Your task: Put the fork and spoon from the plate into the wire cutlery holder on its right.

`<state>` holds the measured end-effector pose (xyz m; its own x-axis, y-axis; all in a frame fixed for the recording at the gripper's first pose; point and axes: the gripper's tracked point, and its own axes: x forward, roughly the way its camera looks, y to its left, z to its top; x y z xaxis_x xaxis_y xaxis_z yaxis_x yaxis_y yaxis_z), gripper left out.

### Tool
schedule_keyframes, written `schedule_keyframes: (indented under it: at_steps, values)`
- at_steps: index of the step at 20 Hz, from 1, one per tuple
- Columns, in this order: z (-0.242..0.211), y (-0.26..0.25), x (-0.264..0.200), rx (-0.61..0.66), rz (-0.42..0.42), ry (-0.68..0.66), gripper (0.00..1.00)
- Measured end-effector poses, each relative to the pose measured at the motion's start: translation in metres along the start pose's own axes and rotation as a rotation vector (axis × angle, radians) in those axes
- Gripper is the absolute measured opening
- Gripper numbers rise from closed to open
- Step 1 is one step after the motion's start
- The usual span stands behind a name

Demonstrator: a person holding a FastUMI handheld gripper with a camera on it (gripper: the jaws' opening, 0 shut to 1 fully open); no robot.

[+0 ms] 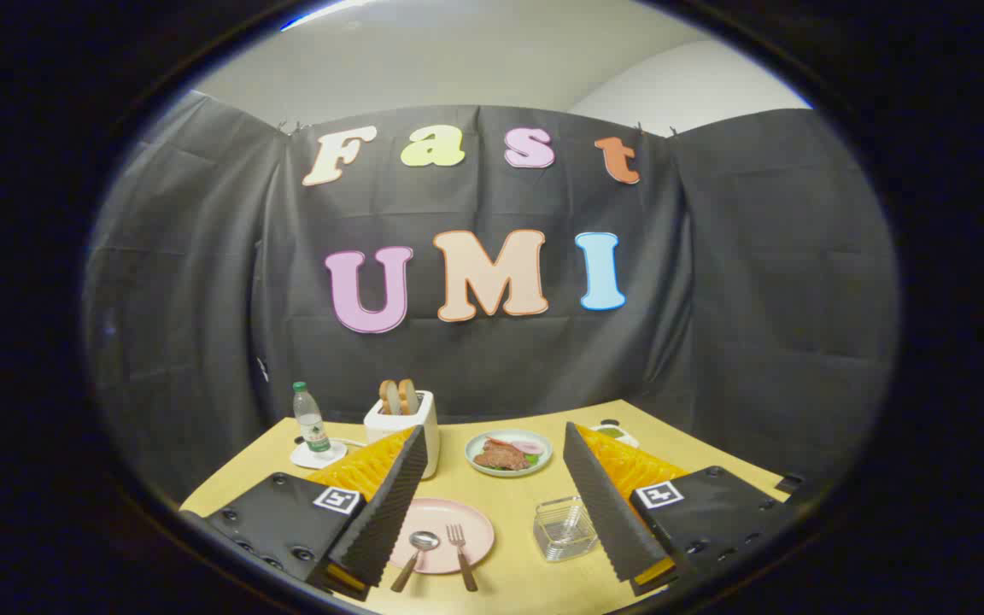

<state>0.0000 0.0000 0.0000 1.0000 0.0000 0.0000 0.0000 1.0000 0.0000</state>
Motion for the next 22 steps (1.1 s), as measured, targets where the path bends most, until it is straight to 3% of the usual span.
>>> schedule_keyframes:
  at_steps: [13,22]
  values:
    - [-0.023,-0.009,0.001,-0.007,-0.028,0.056,1.00]
    - [-0.078,-0.003,0.007,-0.033,0.008,0.166,1.00]
